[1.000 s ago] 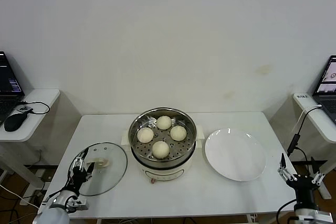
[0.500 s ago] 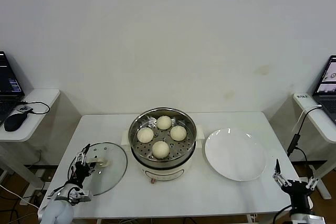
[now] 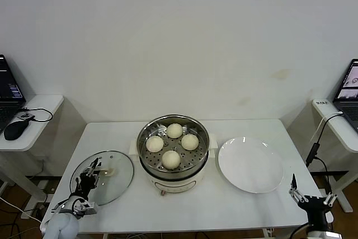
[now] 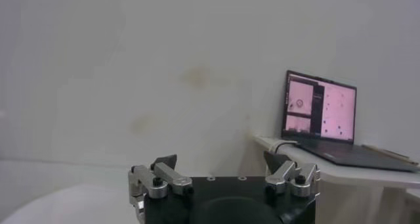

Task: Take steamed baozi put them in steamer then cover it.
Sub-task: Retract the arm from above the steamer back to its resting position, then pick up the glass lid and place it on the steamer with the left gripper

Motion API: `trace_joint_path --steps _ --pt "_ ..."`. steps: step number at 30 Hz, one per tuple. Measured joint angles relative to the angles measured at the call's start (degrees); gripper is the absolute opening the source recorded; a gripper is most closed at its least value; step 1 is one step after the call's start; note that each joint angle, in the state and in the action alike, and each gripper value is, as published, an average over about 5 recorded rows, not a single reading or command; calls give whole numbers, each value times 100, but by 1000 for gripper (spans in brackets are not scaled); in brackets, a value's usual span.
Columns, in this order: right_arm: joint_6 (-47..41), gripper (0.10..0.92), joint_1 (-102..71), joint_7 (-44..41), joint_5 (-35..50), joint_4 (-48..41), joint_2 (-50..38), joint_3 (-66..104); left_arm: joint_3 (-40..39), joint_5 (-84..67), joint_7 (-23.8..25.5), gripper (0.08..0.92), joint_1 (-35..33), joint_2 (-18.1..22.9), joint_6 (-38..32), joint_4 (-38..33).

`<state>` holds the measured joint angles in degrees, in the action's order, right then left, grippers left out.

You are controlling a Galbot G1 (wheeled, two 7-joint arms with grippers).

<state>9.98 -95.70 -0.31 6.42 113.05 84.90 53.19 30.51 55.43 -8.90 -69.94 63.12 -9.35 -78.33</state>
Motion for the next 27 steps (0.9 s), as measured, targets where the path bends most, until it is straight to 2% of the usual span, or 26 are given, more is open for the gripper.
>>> trace_joint_path --steps 5,8,18,27 --pt "0 823 15 45 -11 -25 -1 -3 51 -37 -94 186 -34 19 -81 6" --pt "1 823 29 63 -23 -40 -12 -26 102 -50 -168 144 -86 19 -121 -64" --pt "4 823 54 78 -88 -35 -99 -141 502 -29 -252 140 -560 -29 -15 -773" --pt "3 823 32 79 -141 50 -165 -260 1130 278 49 140 -1035 -230 167 -1815"
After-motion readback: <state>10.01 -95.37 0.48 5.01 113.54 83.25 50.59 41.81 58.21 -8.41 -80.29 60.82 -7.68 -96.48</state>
